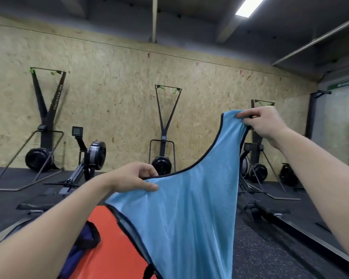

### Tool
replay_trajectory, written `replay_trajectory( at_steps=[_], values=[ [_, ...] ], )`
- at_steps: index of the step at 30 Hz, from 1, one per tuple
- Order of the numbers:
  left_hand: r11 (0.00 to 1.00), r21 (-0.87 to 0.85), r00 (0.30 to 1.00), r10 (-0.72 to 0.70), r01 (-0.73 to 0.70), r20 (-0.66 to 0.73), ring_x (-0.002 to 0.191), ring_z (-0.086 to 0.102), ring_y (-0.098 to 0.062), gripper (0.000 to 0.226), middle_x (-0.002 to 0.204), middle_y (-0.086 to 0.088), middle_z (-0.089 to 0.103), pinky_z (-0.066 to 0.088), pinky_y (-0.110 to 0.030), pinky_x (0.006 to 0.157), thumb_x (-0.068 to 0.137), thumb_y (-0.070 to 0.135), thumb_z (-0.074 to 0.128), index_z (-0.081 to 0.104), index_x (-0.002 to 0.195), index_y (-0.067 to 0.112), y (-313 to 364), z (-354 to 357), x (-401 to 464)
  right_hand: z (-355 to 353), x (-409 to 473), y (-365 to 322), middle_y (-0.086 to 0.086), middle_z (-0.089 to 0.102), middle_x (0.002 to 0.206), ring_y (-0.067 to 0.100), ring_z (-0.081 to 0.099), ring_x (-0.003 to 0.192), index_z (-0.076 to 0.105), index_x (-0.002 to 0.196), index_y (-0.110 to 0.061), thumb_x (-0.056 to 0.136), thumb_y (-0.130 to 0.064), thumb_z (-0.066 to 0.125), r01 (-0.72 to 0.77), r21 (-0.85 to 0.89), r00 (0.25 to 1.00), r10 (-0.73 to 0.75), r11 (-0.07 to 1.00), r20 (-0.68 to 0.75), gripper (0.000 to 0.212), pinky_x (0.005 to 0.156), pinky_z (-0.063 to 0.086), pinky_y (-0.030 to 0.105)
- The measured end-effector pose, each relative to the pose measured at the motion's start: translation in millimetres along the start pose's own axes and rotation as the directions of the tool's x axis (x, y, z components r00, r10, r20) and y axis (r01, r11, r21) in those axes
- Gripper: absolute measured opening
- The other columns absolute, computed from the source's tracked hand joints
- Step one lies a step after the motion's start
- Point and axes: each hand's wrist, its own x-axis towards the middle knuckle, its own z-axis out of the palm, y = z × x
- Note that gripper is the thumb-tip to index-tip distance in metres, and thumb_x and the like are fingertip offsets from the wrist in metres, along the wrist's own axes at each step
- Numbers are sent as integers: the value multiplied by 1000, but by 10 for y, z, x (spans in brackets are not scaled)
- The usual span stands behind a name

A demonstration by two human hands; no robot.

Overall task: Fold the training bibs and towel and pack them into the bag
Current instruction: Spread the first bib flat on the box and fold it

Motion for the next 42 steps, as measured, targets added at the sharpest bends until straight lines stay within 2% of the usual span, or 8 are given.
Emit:
replay_trajectory(
  at_steps=[7, 15, 21, 24, 27, 31, 38, 42],
  values=[
    [991, 107, 980, -63, 84, -190, 85, 68, -18, 25, 95, -5, 77, 51, -31, 81, 82, 25, 82, 68, 101, 14, 136, -673, -243, 92, 199, 166, 3, 69, 113, 21, 62, 110, 79, 85, -30, 90, -4, 69, -24, 45, 1000, 24, 999, -7, 29, 102, 51, 38],
    [979, 106, 934, -131, 175, -332, 89, 73, -31, 30, 100, -11, 76, 57, -39, 75, 82, 9, 79, 65, 109, 9, 629, -1378, -478, -27, 301, 175, 1, 71, 109, 20, 65, 107, 81, 79, -33, 84, -7, 76, -32, 71, 999, 35, 997, -38, 27, 102, 52, 39],
    [992, 73, 820, -47, 107, -570, 58, 65, -8, 17, 93, -14, 73, 49, -18, 50, 90, 1, 69, 64, 105, 4, 876, -1493, -491, -89, 215, 60, 6, 73, 103, 22, 67, 103, 80, 87, -14, 85, 8, 70, -46, 103, 994, 36, 994, 99, 24, 95, 56, 36],
    [988, 80, 795, -57, 131, -604, 73, 64, -16, 12, 98, -11, 73, 48, -26, 62, 90, -4, 65, 63, 98, 4, 868, -1481, -476, -80, 199, 58, 7, 74, 103, 22, 69, 101, 80, 88, -13, 85, 9, 69, -49, 138, 994, 35, 989, 101, 25, 91, 58, 34],
    [985, 78, 782, -72, 152, -620, 89, 61, -26, 19, 91, -9, 73, 47, -38, 83, 85, -5, 65, 64, 77, 12, 827, -1462, -461, -14, 120, 41, 8, 74, 104, 21, 69, 100, 80, 93, -9, 86, 12, 66, -50, 111, 967, 20, 993, 252, 26, 80, 60, 24],
    [983, 98, 775, -60, 156, -629, 93, 66, -16, 23, 88, 0, 76, 50, -36, 96, 84, -8, 64, 77, 80, 10, 795, -1375, -464, 45, 68, 46, 7, 72, 109, 20, 68, 102, 81, 92, -11, 86, 11, 67, -34, 110, 960, 2, 993, 278, 27, 74, 59, 18],
    [970, 211, 825, 20, 121, -565, 103, 61, -2, 18, 105, 14, 70, 45, -30, 97, 90, 7, 71, 78, 98, 21, 724, -1218, -623, 93, -63, 94, 5, 70, 113, 18, 66, 106, 79, 97, -8, 89, 10, 64, -59, 102, 954, 26, 993, 297, 25, 68, 56, 14],
    [956, 251, 835, 9, 155, -551, 98, 64, -7, 36, 107, 9, 69, 53, -27, 84, 89, -8, 63, 77, 102, 23, 502, -1072, -679, 219, -173, 249, 6, 70, 113, 18, 66, 105, 79, 99, -10, 90, 10, 63, -94, 74, 943, 65, 993, 326, 27, 70, 57, 16]
  ],
)
